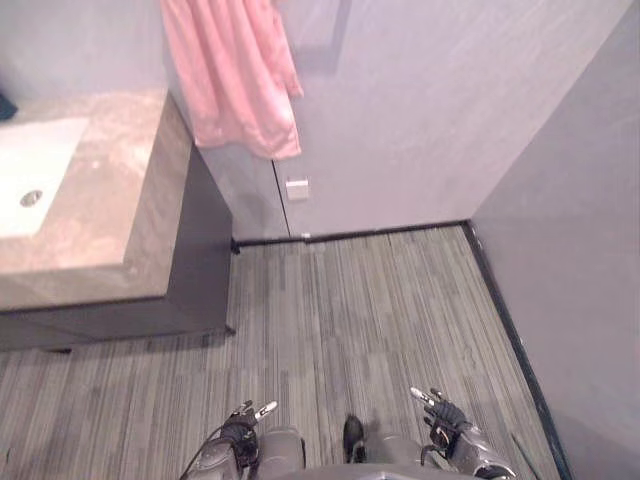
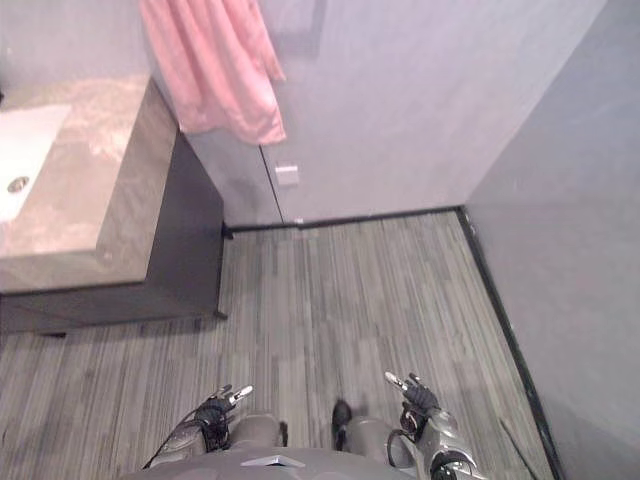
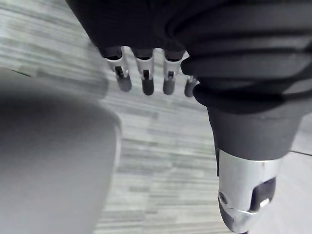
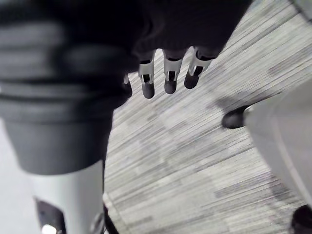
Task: Organize washtable
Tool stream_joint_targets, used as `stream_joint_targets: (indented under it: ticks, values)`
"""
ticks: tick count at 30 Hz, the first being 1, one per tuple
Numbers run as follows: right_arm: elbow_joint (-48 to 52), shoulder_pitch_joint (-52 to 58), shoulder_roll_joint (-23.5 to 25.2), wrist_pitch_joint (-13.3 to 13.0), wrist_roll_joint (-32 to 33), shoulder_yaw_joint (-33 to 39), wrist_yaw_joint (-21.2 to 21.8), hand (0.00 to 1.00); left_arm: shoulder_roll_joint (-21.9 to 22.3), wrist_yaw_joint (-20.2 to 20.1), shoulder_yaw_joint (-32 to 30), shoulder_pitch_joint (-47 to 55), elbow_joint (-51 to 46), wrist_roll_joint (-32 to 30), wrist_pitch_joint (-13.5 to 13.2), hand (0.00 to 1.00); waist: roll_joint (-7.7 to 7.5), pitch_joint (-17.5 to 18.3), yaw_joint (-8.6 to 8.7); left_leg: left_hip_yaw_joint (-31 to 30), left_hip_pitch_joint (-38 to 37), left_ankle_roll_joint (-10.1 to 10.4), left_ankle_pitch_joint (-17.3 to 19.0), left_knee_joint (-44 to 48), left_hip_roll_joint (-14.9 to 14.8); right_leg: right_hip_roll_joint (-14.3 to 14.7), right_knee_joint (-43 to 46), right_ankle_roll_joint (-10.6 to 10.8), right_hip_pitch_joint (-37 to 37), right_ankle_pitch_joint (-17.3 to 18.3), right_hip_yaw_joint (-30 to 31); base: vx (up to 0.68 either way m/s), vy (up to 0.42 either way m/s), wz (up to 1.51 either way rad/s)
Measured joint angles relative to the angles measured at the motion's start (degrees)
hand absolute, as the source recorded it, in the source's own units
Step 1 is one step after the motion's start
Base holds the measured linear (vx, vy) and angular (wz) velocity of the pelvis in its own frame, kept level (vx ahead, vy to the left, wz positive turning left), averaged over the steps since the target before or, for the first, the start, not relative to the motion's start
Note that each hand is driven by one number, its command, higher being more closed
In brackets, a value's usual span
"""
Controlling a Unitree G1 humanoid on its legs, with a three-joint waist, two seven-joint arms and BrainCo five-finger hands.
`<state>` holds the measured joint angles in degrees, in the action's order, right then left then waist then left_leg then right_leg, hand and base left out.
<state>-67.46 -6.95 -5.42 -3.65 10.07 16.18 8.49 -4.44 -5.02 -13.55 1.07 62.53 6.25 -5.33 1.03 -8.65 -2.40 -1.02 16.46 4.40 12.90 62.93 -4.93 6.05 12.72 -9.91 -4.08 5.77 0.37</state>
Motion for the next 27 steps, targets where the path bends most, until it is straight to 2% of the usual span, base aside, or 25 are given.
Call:
stream_joint_targets:
  ticks: [2, 3, 4, 5, 6, 7, 8, 9, 10, 11, 12, 13, 14, 15, 16, 18, 19, 20, 21, 22, 23, 24, 25, 27]
  values:
    - [0.10, -1.81, -0.50, -0.14, -0.01, -0.56, -0.08, 0.00, -0.44, 0.16, -0.14, -0.03, -0.77, 0.03, -0.43, 0.00, 0.10, -0.76, -0.73, 3.09, 5.22, -0.65, 1.94, -4.94, -0.13, -1.37, -1.57, 2.79, 3.96, 2.97, 0.98, 0.40, -0.036, -0.28]
    - [0.19, -2.42, -0.70, -0.10, 0.00, -0.50, -0.41, 0.00, -0.15, 0.44, -0.82, 0.04, -0.71, 0.04, -0.72, 0.00, 0.07, -1.12, -1.09, 4.79, 7.36, -0.74, 2.49, -12.29, -0.27, -2.47, -2.25, 4.63, 6.01, 4.99, 1.21, 0.34, 0.000, -0.15]
    - [0.30, -2.41, -0.81, -0.15, 0.01, -0.47, -0.56, 0.00, -0.02, 0.63, -1.46, 0.04, -0.65, 0.03, -0.88, 0.00, 0.07, -1.27, -1.24, 5.70, 7.70, -0.55, 2.37, -17.63, -0.13, -3.12, -2.34, 5.28, 7.04, 5.83, 1.40, 0.31, 0.047, -0.14]
    - [0.44, -2.07, -0.94, -0.17, 0.01, -0.39, -0.75, 0.00, -0.02, 0.91, -2.22, 0.41, 0.20, 0.03, -1.05, 0.00, 0.26, -1.12, -1.21, 6.50, 6.65, 0.62, 0.77, -30.77, 0.96, -4.58, -2.82, 6.72, 9.23, 7.25, 1.71, 0.12, 0.070, -0.17]
    - [0.58, -0.56, -1.93, -0.50, 0.00, -0.85, -0.95, 0.00, 0.30, 1.35, -1.82, 1.56, 0.28, -0.01, -1.08, 0.00, 1.43, 0.06, -1.33, 6.16, 5.45, 0.47, -3.90, -43.26, 1.54, -4.89, -4.08, 7.97, 10.69, 8.15, 2.19, 0.04, 0.122, -0.24]
    - [0.59, -0.09, -2.11, -0.75, -0.01, -1.15, -0.96, 0.00, 0.31, 1.50, -1.61, 2.02, 0.32, -0.02, -1.12, 0.00, 1.60, 0.17, -1.54, 6.37, 5.50, -0.14, -5.25, -44.79, 1.76, -5.50, -4.14, 8.21, 11.42, 9.70, 2.19, 0.01, 0.206, -0.46]
    - [0.57, 0.57, -2.31, -0.74, 0.00, -2.42, -0.95, 0.00, 0.53, 1.78, -1.68, 3.55, 1.05, -0.02, -1.04, 0.00, 1.69, 0.33, -1.57, 7.32, 5.60, -2.67, -6.39, -43.45, 2.59, -6.51, -3.35, 8.92, 13.20, 12.78, 2.63, 0.11, 0.240, -0.37]
    - [0.57, 1.64, -2.43, -0.76, 0.01, -2.48, -0.95, 0.00, 0.62, 1.84, -1.73, 4.30, 1.42, -0.02, -0.96, 0.00, 2.19, 0.94, -1.42, 7.28, 5.36, -4.40, -8.54, -43.64, 2.97, -6.57, -2.67, 10.04, 13.79, 13.44, 2.86, 0.33, 0.259, -0.25]
    - [0.03, 3.43, -2.19, -0.66, -0.01, -2.41, -1.05, 0.00, 0.00, 1.72, -1.79, 5.33, 2.27, -0.13, -0.94, 0.00, 1.05, 2.14, -1.28, 7.29, 4.68, -5.03, -12.01, -43.39, 4.85, -7.85, 0.52, 11.34, 13.83, 14.20, 3.52, 0.49, 0.249, 0.16]
    - [-0.33, 5.27, -1.88, -0.62, -0.03, -2.04, -0.87, 0.00, -0.92, 1.84, -0.77, 5.29, 2.35, -0.58, -1.02, 0.00, -0.21, 3.50, -1.12, 7.00, 2.83, -5.78, -11.73, -46.19, 6.89, -9.12, 7.02, 12.64, 10.81, 13.39, 3.81, 0.53, 0.216, 0.29]
    - [-0.44, 5.92, -1.66, -0.62, -0.04, -1.76, -0.82, 0.00, -1.38, 1.85, 0.07, 5.02, 2.24, -0.69, -1.07, 0.00, -0.69, 3.67, -1.09, 6.68, 1.71, -6.01, -11.68, -47.61, 7.56, -9.30, 11.35, 13.78, 9.03, 12.42, 4.09, 0.46, 0.200, 0.49]
    - [-0.76, 6.68, -0.73, -0.49, -0.05, -0.03, -0.49, 0.00, -2.22, 1.76, 0.94, 4.27, 2.13, -1.13, -1.06, 0.00, -1.53, 3.45, -1.08, 5.50, -1.12, -6.60, -11.47, -49.95, 8.47, -8.74, 21.58, 14.56, 5.35, 9.49, 5.96, 0.44, 0.140, 0.51]
    - [-0.83, 7.50, -0.07, -0.49, -0.05, 0.80, -0.33, 0.00, -2.71, 1.76, 2.45, 3.65, 2.28, -1.08, -0.99, 0.00, -1.91, 3.44, -0.64, 4.36, -4.39, -7.10, -11.13, -51.68, 9.11, -8.54, 29.01, 13.42, 2.74, 9.86, 6.82, 0.44, 0.112, 0.47]
    - [-0.82, 7.50, -0.04, -0.49, -0.05, 0.80, -0.18, 0.00, -2.82, 1.74, 2.82, 3.46, 2.22, -1.08, -1.00, 0.00, -1.88, 3.43, -0.50, 3.76, -6.17, -7.16, -11.10, -52.61, 9.22, -8.53, 31.06, 12.82, 1.88, 10.51, 6.59, 0.44, 0.076, 0.31]
    - [-0.68, 7.25, -0.07, -0.57, -0.13, 0.43, 0.13, 0.00, -2.64, 1.67, 3.02, 3.15, 1.98, -1.09, -1.07, 0.00, -1.51, 3.37, -0.39, 3.39, -9.98, -7.18, -11.08, -54.91, 8.97, -8.61, 32.18, 12.47, 0.14, 12.19, 6.15, 0.34, 0.042, 0.10]
    - [-0.63, 6.51, -0.06, -0.67, -0.21, -0.03, 0.36, 0.00, -2.24, 1.71, 3.09, 2.49, 1.93, -1.08, -1.17, 0.00, -0.54, 3.42, 0.13, 3.38, -14.21, -7.44, -10.87, -57.91, 7.31, -8.27, 28.05, 11.64, -3.39, 13.15, 4.81, 0.30, 0.011, -0.05]
    - [-0.61, 5.80, -0.10, -0.65, -0.23, -0.29, 0.38, 0.00, -2.26, 1.76, 3.95, 1.53, 2.05, -0.98, -1.15, 0.00, 0.44, 2.99, 0.18, 3.48, -15.75, -7.42, -10.83, -59.19, 5.92, -7.75, 21.49, 12.12, -5.86, 12.86, 4.57, 0.22, -0.027, -0.03]
    - [-0.51, 5.14, -0.27, -0.63, -0.50, -0.54, 0.32, 0.00, -2.42, 1.83, 4.87, 0.78, 1.96, -0.88, -1.27, 0.00, 0.36, 3.06, 0.39, 3.44, -16.23, -6.89, -10.47, -59.99, 4.91, -7.39, 11.69, 14.05, -7.59, 10.95, 5.20, 0.17, -0.039, 0.04]
    - [-0.53, 5.10, -0.26, -0.62, -0.58, -0.89, 0.28, 0.00, -2.54, 1.87, 5.18, 0.69, 1.78, -0.74, -1.44, 0.00, 0.02, 3.01, 0.73, 3.52, -16.54, -6.16, -9.93, -60.38, 4.69, -7.37, 6.11, 14.78, -7.92, 8.68, 5.34, 0.12, -0.090, 0.22]
    - [-0.76, 5.58, 0.13, -0.55, -0.59, -1.40, 0.25, 0.00, -2.82, 1.93, 5.21, 0.73, 1.12, -0.44, -1.71, 0.00, -1.47, 2.78, 1.20, 3.28, -17.19, -5.09, -9.03, -60.80, 5.47, -8.54, -0.95, 15.14, -7.70, -0.28, 6.03, 0.08, -0.126, 0.27]
    - [-0.75, 6.00, 0.23, -0.56, -0.61, -1.85, 0.28, 0.00, -2.84, 2.03, 5.19, 0.95, 1.16, -0.44, -1.72, 0.00, -2.28, 3.22, 1.39, 2.74, -17.46, -4.57, -8.42, -60.77, 5.80, -8.79, -1.16, 14.19, -7.34, -4.19, 6.55, 0.13, -0.230, 0.18]
    - [-0.91, 6.24, -0.40, -0.26, -0.66, -2.17, 0.18, 0.00, -1.48, 2.03, 4.98, 1.76, 1.64, -0.50, -1.66, 0.00, -1.28, 3.77, 1.22, 2.26, -18.81, -3.31, -7.22, -60.77, 3.95, -7.29, -1.54, 12.90, -6.30, -3.58, 5.93, 0.11, -0.182, 0.02]
    - [-0.91, 6.18, -0.45, -0.18, -0.67, -2.15, 0.11, 0.00, -1.27, 2.05, 4.95, 1.86, 1.67, -0.50, -1.65, 0.00, -1.08, 3.87, 1.19, 2.30, -19.01, -3.04, -7.04, -60.85, 3.64, -7.00, -1.97, 12.86, -6.16, -3.59, 5.88, 0.14, -0.201, -0.13]
    - [-0.85, 5.81, -1.00, 0.07, -2.35, -2.65, -0.02, 0.00, -0.16, 2.11, 4.48, 2.10, 2.13, -0.47, -1.59, 0.00, 0.30, 4.63, 1.04, 1.92, -18.87, -2.03, -6.50, -61.26, 1.74, -5.29, -4.45, 11.68, -5.12, -4.61, 4.95, 0.09, -0.148, -0.01]
